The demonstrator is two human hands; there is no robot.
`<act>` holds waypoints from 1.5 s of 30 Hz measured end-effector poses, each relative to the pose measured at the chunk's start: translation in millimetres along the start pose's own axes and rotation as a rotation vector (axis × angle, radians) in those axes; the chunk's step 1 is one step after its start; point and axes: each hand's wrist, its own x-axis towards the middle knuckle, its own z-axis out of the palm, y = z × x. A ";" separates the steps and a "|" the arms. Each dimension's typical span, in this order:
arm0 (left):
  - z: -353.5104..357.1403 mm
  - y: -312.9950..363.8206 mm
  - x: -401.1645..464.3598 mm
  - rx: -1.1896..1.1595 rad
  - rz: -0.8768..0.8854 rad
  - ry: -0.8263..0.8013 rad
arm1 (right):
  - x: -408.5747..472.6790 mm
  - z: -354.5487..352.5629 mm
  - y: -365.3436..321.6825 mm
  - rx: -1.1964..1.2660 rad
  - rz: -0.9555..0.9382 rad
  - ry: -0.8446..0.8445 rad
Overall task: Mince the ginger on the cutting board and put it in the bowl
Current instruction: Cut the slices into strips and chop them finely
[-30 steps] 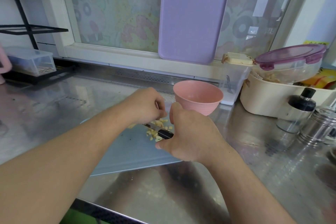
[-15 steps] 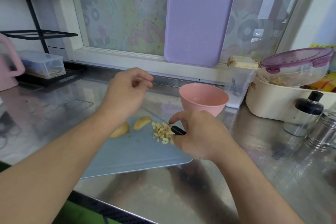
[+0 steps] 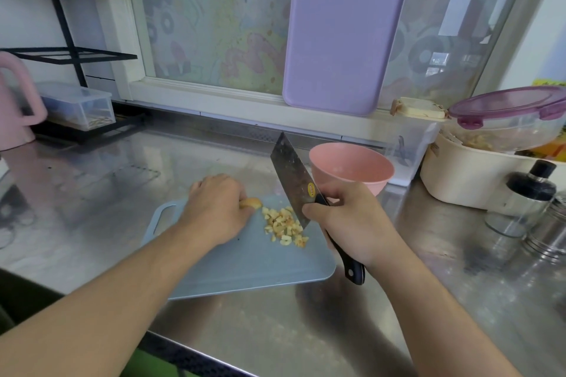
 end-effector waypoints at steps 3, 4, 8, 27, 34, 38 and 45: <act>-8.7 -3.8 -2.3 -0.269 -0.071 0.052 | 0.8 0.3 0.8 0.046 -0.004 0.011; -12.5 -4.2 -4.8 -0.353 -0.089 0.065 | 0.3 0.2 0.1 0.058 -0.010 0.009; -19.1 -6.8 -22.0 -0.623 -0.165 0.095 | -2.2 3.4 -3.6 0.081 -0.014 -0.040; -0.6 12.1 -53.8 -1.022 -0.354 0.023 | -15.1 31.0 -15.9 0.162 0.070 -0.212; 0.0 5.0 -53.1 -0.565 -0.251 0.019 | -15.6 35.4 -16.2 0.137 0.077 -0.233; 6.1 -1.3 -58.1 -0.314 -0.193 0.070 | -15.0 31.9 -17.0 0.139 0.089 -0.208; 7.9 -2.1 -60.0 -0.339 -0.170 0.069 | -15.4 32.1 -17.6 0.117 0.088 -0.210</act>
